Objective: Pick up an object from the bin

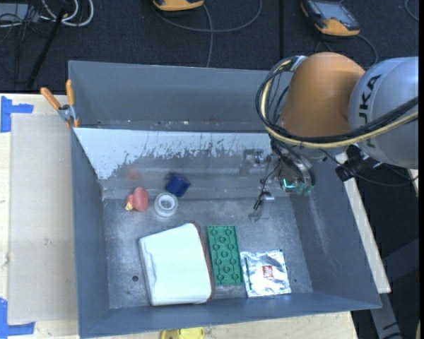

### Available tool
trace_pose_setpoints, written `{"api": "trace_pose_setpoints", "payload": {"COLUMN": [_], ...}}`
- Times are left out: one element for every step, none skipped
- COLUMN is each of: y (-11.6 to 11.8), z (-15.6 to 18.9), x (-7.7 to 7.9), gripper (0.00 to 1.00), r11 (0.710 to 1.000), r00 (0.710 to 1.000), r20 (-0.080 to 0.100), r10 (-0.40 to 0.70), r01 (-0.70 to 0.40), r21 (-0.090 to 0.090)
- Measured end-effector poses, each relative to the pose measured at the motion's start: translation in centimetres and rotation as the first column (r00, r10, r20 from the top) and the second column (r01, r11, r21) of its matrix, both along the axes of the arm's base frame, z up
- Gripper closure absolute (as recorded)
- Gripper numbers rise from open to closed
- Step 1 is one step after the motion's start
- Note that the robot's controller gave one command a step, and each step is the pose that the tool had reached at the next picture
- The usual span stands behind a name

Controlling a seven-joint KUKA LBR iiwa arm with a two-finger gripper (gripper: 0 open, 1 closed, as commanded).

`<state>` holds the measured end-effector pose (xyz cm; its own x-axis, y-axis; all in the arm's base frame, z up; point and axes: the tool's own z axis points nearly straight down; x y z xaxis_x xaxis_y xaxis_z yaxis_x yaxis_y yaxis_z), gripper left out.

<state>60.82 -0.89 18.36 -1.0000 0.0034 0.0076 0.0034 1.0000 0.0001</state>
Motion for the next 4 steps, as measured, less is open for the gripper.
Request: {"api": "trace_pose_setpoints", "payload": {"y": [1.5,4.4,4.3,4.4], "z": [-8.8,-10.9,-10.7,-11.0], "x": [-10.4,-11.9,-11.7,-12.2], "gripper": [0.00,0.00,1.00,1.00], "r11": [0.965,0.970,0.970,0.971], "r00": [0.965,0.970,0.970,0.971], "r20": [-0.002,0.004,0.007,0.021], "r10": [0.261,0.245,0.244,0.237], "r01": [-0.261,-0.245,-0.244,-0.237], "r21": [0.003,0.002,0.001,-0.002]}}
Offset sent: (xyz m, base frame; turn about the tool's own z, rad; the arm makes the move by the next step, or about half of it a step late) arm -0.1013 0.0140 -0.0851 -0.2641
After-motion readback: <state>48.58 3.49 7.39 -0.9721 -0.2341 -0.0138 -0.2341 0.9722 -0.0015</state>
